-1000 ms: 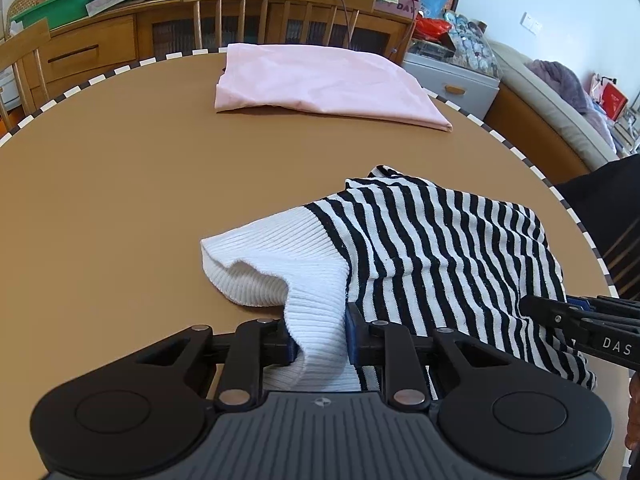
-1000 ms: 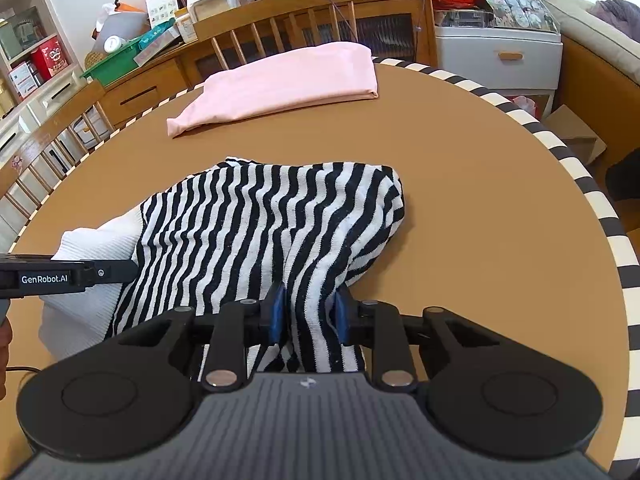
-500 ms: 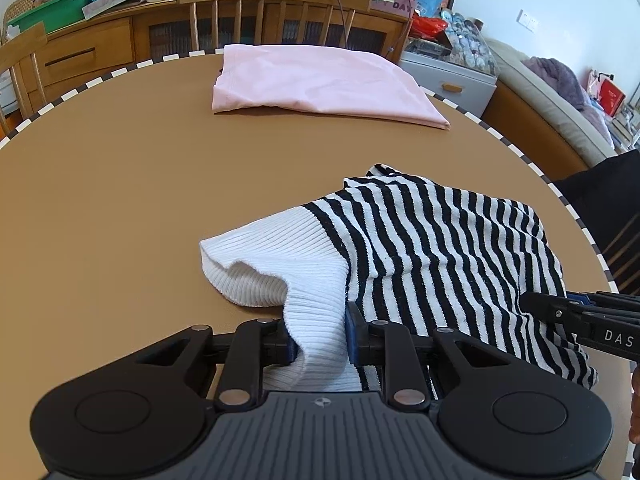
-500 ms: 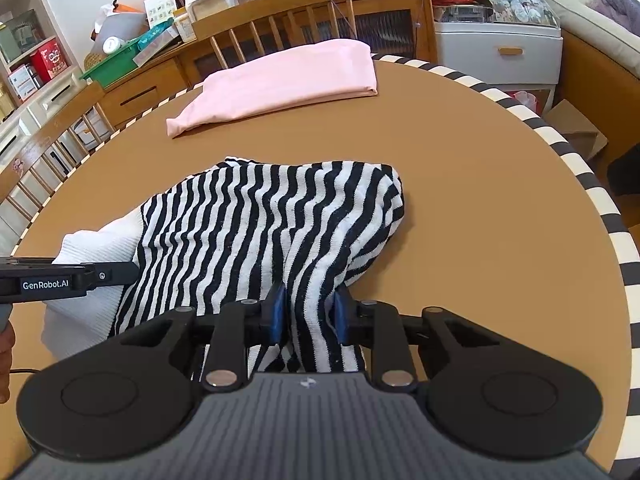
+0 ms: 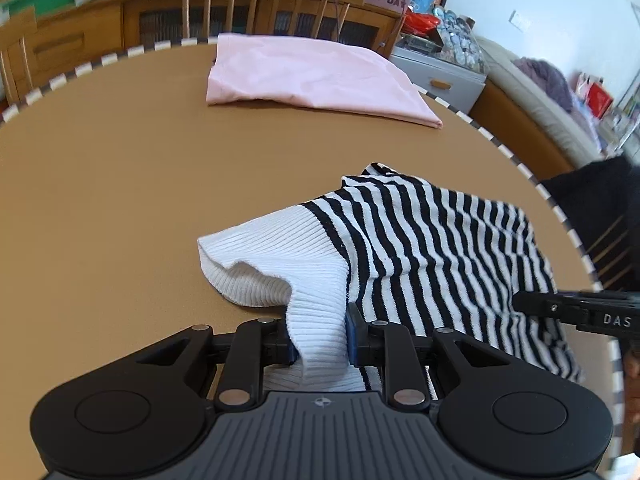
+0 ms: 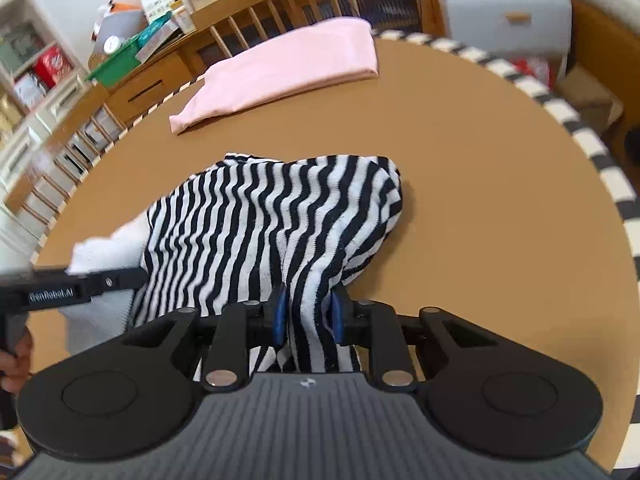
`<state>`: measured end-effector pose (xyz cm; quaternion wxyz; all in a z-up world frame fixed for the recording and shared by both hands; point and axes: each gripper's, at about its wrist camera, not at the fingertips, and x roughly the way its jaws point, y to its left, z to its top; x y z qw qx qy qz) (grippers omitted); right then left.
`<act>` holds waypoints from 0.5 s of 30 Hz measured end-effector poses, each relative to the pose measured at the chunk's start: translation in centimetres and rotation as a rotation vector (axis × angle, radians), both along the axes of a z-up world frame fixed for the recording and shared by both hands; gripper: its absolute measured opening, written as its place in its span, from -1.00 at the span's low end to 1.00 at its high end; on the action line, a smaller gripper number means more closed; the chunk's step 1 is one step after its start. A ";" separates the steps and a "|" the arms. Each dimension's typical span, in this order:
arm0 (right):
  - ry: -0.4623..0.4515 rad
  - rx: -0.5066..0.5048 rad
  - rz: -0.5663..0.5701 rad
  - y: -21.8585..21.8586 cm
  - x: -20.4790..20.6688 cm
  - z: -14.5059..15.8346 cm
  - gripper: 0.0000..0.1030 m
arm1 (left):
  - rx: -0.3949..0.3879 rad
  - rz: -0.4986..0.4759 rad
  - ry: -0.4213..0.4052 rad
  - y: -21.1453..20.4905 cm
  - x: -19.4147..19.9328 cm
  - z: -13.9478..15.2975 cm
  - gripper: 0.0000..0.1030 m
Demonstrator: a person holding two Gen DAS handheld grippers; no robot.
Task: Fold clothes
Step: 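Lift the sweater and carry it onto the pink shirt with both grippers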
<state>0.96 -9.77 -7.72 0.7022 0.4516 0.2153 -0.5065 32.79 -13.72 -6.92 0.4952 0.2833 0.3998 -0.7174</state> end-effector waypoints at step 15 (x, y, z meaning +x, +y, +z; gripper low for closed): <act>-0.128 -0.010 -0.003 -1.7 -1.0 2.2 -0.71 | 0.081 0.130 0.385 -1.6 4.3 0.2 -0.61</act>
